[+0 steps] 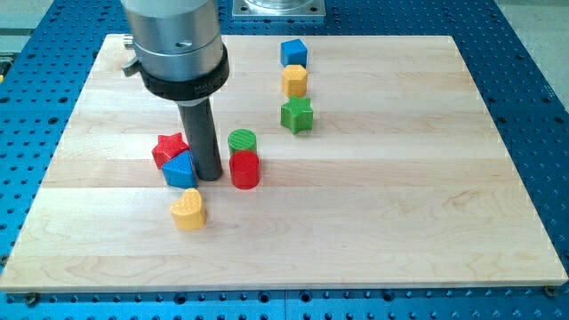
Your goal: Place the green circle top right to the red circle
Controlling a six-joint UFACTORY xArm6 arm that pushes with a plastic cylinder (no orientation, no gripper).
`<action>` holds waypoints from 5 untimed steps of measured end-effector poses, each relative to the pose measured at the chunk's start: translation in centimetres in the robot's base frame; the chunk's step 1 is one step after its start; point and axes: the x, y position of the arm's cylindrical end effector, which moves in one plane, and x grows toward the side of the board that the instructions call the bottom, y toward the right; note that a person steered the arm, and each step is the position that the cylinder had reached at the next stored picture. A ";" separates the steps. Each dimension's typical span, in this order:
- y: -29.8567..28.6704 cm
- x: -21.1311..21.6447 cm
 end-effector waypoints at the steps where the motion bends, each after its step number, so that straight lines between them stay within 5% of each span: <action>1: 2.6 -0.1; 5: 1.2 -5.3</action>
